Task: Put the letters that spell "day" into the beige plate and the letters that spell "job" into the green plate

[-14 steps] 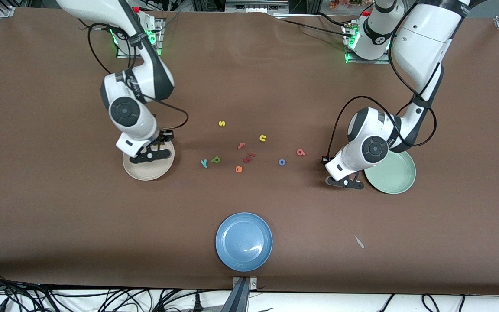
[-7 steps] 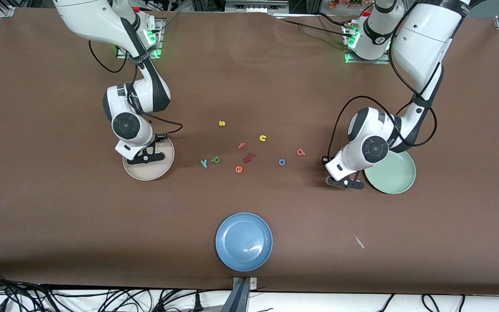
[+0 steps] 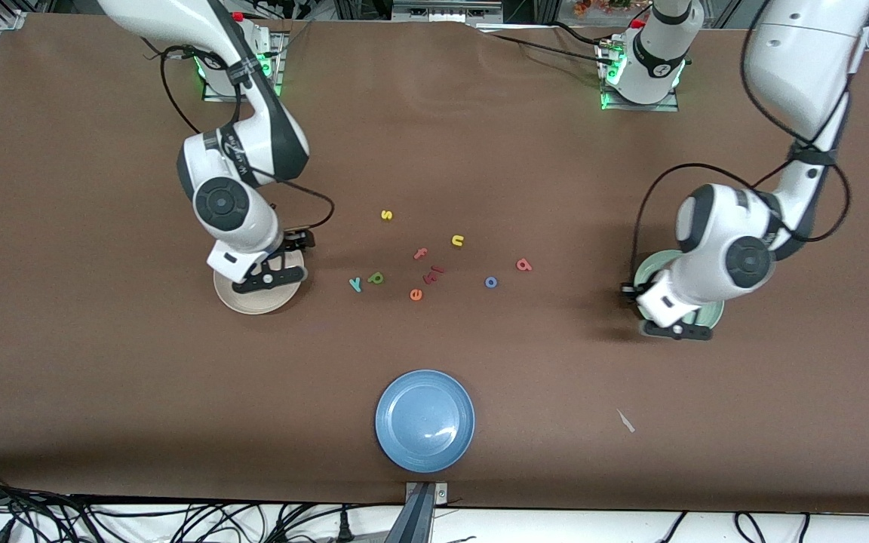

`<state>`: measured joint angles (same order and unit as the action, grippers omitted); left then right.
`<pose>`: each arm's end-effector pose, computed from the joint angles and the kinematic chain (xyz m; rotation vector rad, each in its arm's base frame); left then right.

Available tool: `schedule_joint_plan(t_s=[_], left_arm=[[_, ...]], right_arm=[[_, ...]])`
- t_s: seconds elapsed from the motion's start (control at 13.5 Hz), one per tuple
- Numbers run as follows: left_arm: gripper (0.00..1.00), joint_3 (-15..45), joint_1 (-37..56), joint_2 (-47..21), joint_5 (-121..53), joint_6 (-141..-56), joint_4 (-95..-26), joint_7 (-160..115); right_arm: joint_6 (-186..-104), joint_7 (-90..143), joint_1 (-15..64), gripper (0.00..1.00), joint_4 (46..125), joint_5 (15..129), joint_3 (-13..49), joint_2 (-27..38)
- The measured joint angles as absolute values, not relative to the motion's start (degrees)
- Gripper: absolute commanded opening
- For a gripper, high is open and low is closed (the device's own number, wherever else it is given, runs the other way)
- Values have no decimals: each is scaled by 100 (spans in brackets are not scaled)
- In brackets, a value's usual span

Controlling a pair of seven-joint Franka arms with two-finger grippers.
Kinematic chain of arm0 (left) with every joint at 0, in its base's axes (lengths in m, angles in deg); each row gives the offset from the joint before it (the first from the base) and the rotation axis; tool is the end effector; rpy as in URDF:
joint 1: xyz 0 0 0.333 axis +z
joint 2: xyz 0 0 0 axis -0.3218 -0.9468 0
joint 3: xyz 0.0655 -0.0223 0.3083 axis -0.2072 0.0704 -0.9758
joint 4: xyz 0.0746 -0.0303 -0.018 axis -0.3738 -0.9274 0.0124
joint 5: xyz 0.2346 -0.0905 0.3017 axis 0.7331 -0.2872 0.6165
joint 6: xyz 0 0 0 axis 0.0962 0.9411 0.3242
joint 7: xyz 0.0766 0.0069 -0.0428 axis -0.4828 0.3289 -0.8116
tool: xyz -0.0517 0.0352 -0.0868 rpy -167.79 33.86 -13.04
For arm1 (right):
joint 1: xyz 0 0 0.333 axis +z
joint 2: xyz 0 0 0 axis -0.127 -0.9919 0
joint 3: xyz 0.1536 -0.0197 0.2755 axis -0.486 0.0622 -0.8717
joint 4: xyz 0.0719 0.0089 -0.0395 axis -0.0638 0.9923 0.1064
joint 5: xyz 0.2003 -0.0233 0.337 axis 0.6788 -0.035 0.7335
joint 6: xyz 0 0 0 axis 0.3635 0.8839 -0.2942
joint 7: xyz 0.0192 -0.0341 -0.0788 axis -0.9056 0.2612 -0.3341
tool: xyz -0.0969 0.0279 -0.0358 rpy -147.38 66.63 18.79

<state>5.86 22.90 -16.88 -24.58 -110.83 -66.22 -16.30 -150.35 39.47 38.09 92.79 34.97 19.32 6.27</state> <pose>0.6325 -0.0491 0.2422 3.0691 -0.1172 -0.1505 0.5635 0.2556 0.2926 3.0222 0.4247 -0.2058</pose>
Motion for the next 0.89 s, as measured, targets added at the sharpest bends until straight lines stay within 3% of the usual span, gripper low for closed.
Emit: schedule_joint_plan(t_s=[0.15,0.22,0.3,0.37,0.44,0.52,0.89], left_arm=[[4,576,2740,-1694,-2012,-11058,-6597,-1272],[11,576,2912,-1719,-1845,-10967,-6601,-1145],[28,574,3037,-1774,-1790,-10877,-6608,-1021],[54,574,3097,-1843,-1779,-10855,-6611,-976],[93,575,3113,-1909,-1774,-10855,-6610,-960],[100,590,3112,-1949,-1774,-10857,-6608,-962],[100,1003,3089,-1899,-1775,-10856,-6489,-1615]], right_arm=[[-15035,3950,3846,100,8999,3498,1904,519],[-15035,3950,3839,100,8855,3498,1906,447],[-15036,3946,3831,100,8708,3497,1909,364],[-15035,3943,3823,100,8562,3497,1917,280],[-15011,3943,3799,100,8433,3497,1941,215],[-14941,3939,3740,100,8333,3497,1965,173],[-14836,3817,3502,100,8017,3497,1973,121]])
